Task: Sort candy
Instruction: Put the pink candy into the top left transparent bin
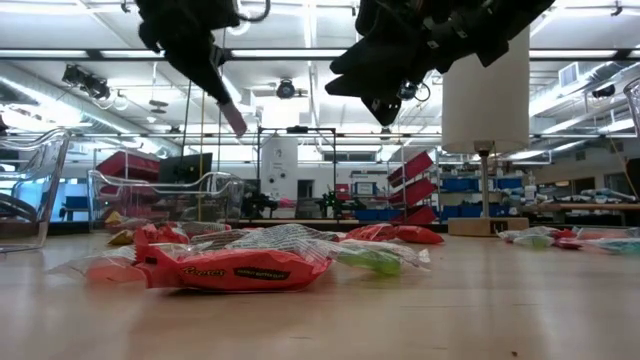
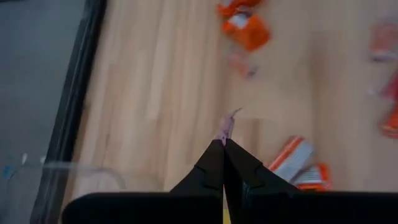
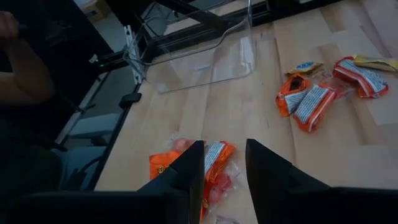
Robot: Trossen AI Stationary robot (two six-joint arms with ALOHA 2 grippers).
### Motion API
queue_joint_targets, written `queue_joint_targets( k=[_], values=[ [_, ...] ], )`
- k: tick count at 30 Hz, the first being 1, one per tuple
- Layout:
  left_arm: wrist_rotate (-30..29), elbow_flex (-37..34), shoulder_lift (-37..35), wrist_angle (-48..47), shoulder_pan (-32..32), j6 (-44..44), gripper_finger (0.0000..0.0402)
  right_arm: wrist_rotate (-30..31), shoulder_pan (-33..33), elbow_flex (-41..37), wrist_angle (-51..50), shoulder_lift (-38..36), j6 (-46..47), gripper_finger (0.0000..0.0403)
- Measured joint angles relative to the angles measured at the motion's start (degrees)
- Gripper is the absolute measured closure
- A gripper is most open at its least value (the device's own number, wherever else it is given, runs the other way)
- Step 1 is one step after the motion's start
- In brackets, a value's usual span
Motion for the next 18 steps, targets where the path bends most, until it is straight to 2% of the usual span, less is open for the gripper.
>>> queue_joint_targets(
  k=[11,18],
  values=[
    [-1.06,-0.02,0.07,-5.92,11.69,0.22,0.0401,0.00,0.00,0.00,0.04,0.00,-0.68,0.0300],
    [-8.52,-0.02,0.07,-10.36,19.51,0.89,0.0401,0.02,0.00,0.02,0.04,0.01,-1.00,0.0300]
  ],
)
